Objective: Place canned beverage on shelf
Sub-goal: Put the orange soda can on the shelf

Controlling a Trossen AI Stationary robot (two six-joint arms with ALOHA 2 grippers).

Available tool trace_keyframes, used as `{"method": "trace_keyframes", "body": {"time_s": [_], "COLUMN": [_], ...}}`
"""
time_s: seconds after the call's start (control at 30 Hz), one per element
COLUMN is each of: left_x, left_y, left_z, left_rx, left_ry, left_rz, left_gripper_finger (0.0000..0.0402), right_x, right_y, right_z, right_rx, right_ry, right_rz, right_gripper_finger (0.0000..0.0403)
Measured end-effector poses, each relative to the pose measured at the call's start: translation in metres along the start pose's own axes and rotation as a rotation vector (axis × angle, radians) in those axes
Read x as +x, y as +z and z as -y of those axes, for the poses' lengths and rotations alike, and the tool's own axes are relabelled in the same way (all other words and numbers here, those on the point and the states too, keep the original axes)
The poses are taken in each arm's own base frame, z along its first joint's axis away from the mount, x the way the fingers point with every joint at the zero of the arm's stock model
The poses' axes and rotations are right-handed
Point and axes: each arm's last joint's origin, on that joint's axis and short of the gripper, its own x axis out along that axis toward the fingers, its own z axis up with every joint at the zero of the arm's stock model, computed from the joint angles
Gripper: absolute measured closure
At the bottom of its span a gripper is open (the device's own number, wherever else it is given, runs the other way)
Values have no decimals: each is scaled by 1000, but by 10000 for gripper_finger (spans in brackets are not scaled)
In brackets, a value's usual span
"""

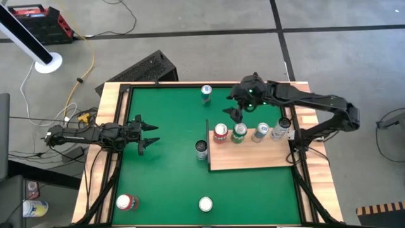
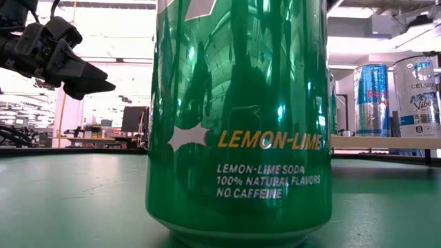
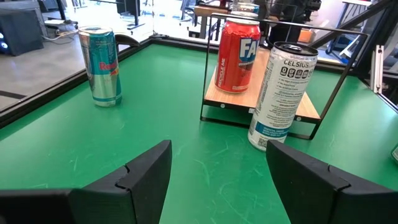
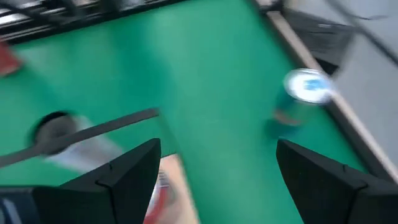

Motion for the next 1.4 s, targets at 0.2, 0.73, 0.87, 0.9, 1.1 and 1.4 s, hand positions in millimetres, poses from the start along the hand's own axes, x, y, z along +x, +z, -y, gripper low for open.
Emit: {"method": "trace_keyframes", "body": {"time_s": [0.2, 0.73, 0.87, 0.9, 1.1, 1.4], "left_x": [0, 0, 0, 0, 0, 0], "left_y": [0, 0, 0, 0, 5, 11], "left_z": [0, 0, 0, 0, 1, -2], "left_rx": [0, 0, 0, 0, -271, -449], "left_ry": [0, 3, 4, 4, -20, 58], "left_rz": [0, 0, 1, 1, 65, 141], "left_gripper_finger": [157, 157, 157, 157, 157, 157], "right_x": [1, -33, -37, -38, -44, -47], "right_y": [-3, -25, -29, -30, -41, -48], "right_z": [-31, -138, -147, -150, -166, -186], "right_rx": [-100, -434, -435, -433, -409, -399], "right_ry": [199, 414, 447, 456, 494, 461], "right_rz": [-13, 70, 62, 59, 43, 114], "right_gripper_finger": [58, 58, 58, 58, 58, 58]}}
